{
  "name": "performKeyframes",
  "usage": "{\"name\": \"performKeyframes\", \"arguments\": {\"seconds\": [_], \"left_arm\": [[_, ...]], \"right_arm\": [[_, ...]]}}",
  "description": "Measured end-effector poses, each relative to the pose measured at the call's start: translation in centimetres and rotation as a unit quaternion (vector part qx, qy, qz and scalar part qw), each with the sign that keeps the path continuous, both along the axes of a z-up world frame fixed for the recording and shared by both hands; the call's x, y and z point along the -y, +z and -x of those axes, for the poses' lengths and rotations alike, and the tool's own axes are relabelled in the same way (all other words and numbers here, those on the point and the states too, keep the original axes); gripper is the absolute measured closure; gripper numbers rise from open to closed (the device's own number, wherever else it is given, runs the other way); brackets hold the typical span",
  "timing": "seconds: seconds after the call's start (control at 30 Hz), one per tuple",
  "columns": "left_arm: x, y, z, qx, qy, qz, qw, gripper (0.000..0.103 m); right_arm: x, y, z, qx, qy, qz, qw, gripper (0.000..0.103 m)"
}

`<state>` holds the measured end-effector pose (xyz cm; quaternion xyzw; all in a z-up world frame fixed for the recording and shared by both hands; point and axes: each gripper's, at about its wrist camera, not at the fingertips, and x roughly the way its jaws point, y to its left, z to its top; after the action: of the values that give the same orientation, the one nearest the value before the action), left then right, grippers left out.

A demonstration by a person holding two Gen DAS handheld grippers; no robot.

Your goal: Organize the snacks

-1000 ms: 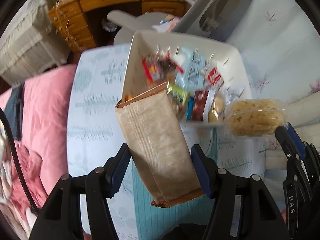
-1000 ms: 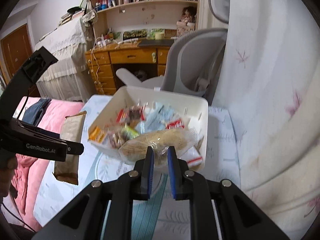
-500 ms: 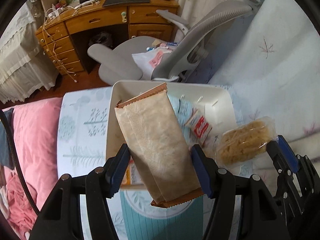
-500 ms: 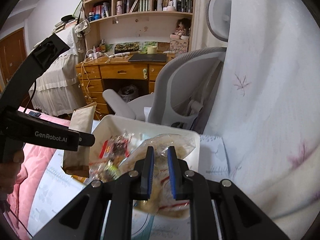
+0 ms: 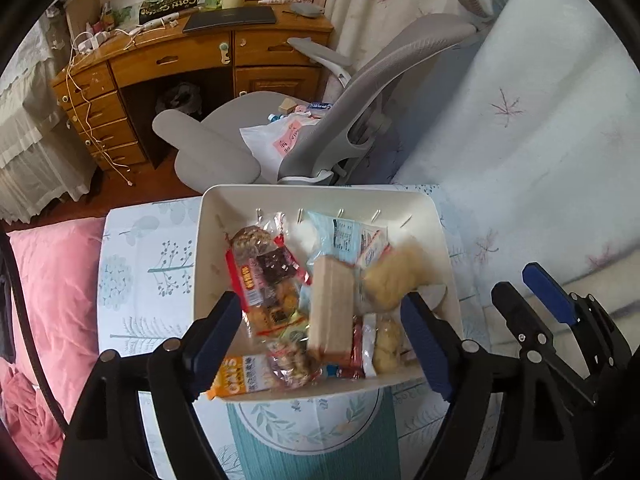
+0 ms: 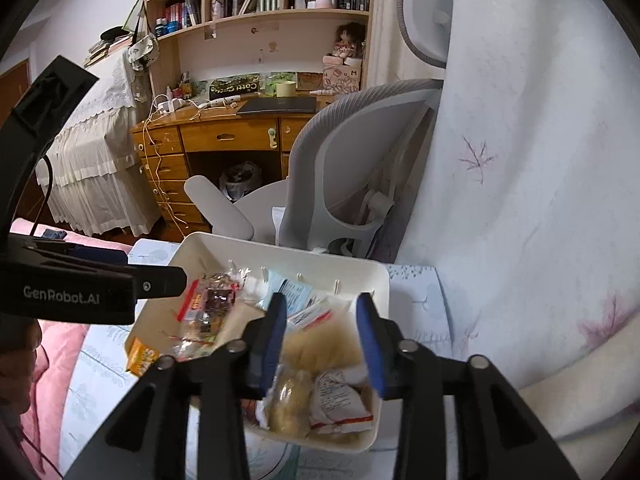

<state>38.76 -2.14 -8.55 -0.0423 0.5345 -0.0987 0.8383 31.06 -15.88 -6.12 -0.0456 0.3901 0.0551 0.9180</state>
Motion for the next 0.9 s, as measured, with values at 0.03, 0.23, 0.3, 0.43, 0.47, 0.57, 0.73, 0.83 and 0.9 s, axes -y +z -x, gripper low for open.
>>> {"name": "performKeyframes", "arguments": {"seconds": [0.03, 0.23, 0.3, 0.43, 0.47, 0.57, 0.73, 0.83, 0.9], "left_arm": [[-0.3, 0.0, 0.5, -0.003, 0.001, 0.000, 1.0000, 0.022], [-2.7, 0.0, 4.9, -0.020, 0.001, 0.011, 0.9997, 0.022], [-3.4, 0.0, 6.6, -0.019, 0.004, 0.011, 0.9997, 0.022], [-4.9, -0.1, 11.2, -0.022, 0.011, 0.011, 0.9996, 0.022], [-5.1, -0.2, 12.2, -0.022, 0.010, 0.012, 0.9996, 0.022], [-5.7, -0.6, 15.7, -0.025, 0.010, 0.020, 0.9994, 0.022], [-6.0, -1.9, 21.0, -0.058, 0.031, 0.035, 0.9972, 0.022], [-5.9, -1.4, 23.7, -0.053, 0.044, 0.033, 0.9971, 0.022], [-5.9, -0.8, 25.6, -0.036, 0.066, 0.026, 0.9969, 0.021]], "right_arm": [[-0.1, 0.1, 0.4, -0.002, 0.000, -0.001, 1.000, 0.063], [-1.2, 0.4, 4.1, -0.019, -0.013, -0.006, 1.000, 0.045], [-1.5, 0.1, 6.0, -0.035, -0.025, -0.016, 0.999, 0.043], [-2.0, -0.7, 9.6, -0.077, -0.049, -0.035, 0.995, 0.037], [-2.2, -1.0, 10.7, -0.087, -0.052, -0.042, 0.994, 0.036], [-2.3, -1.9, 13.6, -0.115, -0.062, -0.054, 0.990, 0.034], [-2.4, -2.9, 17.3, -0.160, -0.065, -0.091, 0.981, 0.027], [-2.7, -3.2, 18.8, -0.178, -0.060, -0.103, 0.977, 0.024], [-2.7, -3.5, 19.9, -0.189, -0.048, -0.117, 0.974, 0.024]]}}
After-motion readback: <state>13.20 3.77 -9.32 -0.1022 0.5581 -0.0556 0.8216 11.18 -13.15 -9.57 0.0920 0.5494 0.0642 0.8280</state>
